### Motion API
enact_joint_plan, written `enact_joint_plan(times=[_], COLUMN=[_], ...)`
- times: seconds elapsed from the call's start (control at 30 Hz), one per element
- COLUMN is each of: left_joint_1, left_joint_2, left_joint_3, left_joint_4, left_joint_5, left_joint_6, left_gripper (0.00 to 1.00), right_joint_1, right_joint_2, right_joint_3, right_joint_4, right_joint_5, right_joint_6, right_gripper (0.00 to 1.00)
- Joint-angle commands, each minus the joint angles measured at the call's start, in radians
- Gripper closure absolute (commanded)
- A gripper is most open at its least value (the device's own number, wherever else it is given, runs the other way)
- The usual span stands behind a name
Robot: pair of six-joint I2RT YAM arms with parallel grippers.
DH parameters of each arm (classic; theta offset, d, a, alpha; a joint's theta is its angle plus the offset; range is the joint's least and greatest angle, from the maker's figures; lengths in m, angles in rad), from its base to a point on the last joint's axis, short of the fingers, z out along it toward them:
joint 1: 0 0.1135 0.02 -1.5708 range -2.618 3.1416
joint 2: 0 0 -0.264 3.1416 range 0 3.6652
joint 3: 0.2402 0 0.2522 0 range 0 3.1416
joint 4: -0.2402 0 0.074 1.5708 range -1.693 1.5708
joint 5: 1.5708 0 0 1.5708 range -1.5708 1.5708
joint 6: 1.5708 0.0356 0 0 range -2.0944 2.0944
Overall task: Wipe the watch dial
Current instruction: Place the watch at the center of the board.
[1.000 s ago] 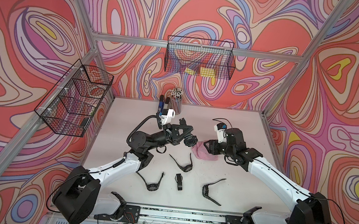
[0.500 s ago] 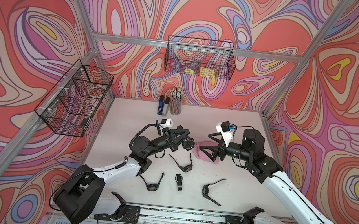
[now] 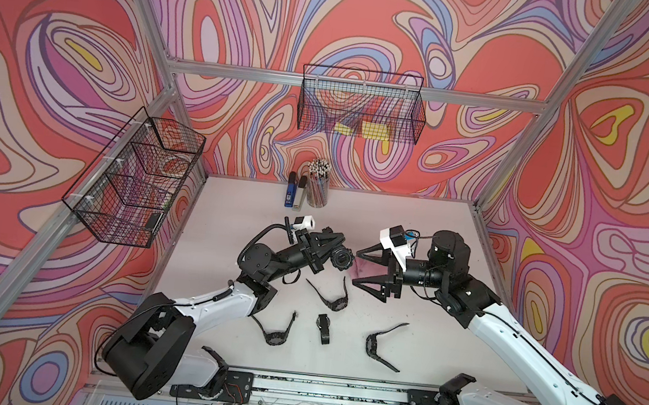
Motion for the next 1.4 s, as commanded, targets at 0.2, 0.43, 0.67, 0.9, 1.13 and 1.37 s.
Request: enact_joint_plan(times=[0.2, 0.43, 0.67, 0.9, 1.13, 1.37], left_joint_1=[-0.014, -0.017, -0.016, -0.016, 0.041, 0.092], left_joint_2=[0.017, 0.017, 0.014, 0.014, -0.069, -0.204], left_joint_3=[0.076, 0.055, 0.055, 0.035, -0.072, -0.165], left_joint_4=[0.071, 0.071, 0.072, 0.072, 0.070, -0.113], left_joint_5=[0.015, 0.015, 0.001, -0.015, -0.102, -0.112], left_joint_6=[-0.024, -0.021, -0.018, -0.007, 0.044, 0.227], left_gripper=[1.00, 1.00, 1.00, 0.72, 0.01, 0.01], right_joint_1=[0.047, 0.052, 0.054, 0.054, 0.032, -0.106], right_joint_2=[0.100, 0.122, 0.125, 0.128, 0.205, 0.460], right_joint_3=[0.048, 0.068, 0.052, 0.060, 0.090, 0.296], right_joint_4=[0.024, 0.049, 0.061, 0.018, -0.082, -0.304], right_joint_5=[-0.010, -0.003, 0.010, 0.069, 0.245, 0.560], right_joint_6=[-0.024, -0.017, -0.008, 0.009, 0.024, 0.056], right_gripper=[0.27, 0.60, 1.00, 1.00, 1.00, 1.00])
